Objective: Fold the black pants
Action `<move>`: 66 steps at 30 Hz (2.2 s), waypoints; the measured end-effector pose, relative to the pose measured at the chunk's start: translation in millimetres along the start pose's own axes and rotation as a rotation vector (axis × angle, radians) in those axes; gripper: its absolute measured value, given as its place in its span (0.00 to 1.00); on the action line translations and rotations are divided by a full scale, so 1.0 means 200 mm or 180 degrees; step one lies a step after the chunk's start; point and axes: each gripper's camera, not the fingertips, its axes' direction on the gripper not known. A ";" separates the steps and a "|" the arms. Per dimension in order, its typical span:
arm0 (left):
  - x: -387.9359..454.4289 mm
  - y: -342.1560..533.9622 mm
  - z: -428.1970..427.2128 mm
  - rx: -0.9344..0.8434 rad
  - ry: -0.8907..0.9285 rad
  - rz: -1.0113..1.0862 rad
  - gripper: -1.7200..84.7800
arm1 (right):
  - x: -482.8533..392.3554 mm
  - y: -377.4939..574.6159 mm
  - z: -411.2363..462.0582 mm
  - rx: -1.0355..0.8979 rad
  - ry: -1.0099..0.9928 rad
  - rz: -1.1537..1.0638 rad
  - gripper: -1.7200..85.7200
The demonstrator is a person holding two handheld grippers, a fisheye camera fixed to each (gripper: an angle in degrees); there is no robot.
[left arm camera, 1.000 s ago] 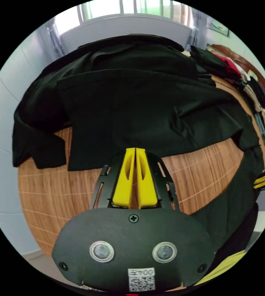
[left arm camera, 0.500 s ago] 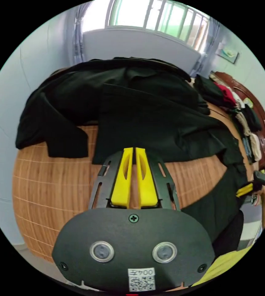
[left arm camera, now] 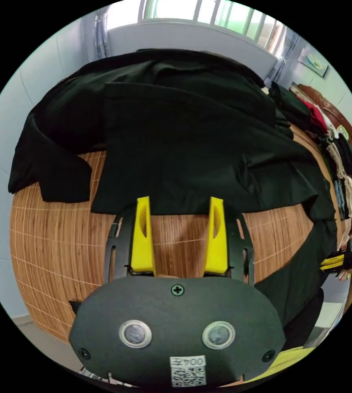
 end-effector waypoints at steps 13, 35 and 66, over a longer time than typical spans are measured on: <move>0.20 -0.19 -0.10 0.0143 -0.1356 0.0798 0.05 | -0.02 0.07 0.05 0.0071 -0.0150 -0.0041 0.07; 0.18 1.07 -0.60 0.0050 -0.0328 0.0954 0.06 | -0.44 0.60 0.29 0.1624 0.0108 0.1133 0.08; 0.21 1.24 -0.44 -0.0495 -0.0407 0.0848 0.02 | -1.10 0.91 0.49 0.2353 -0.0152 0.1794 0.13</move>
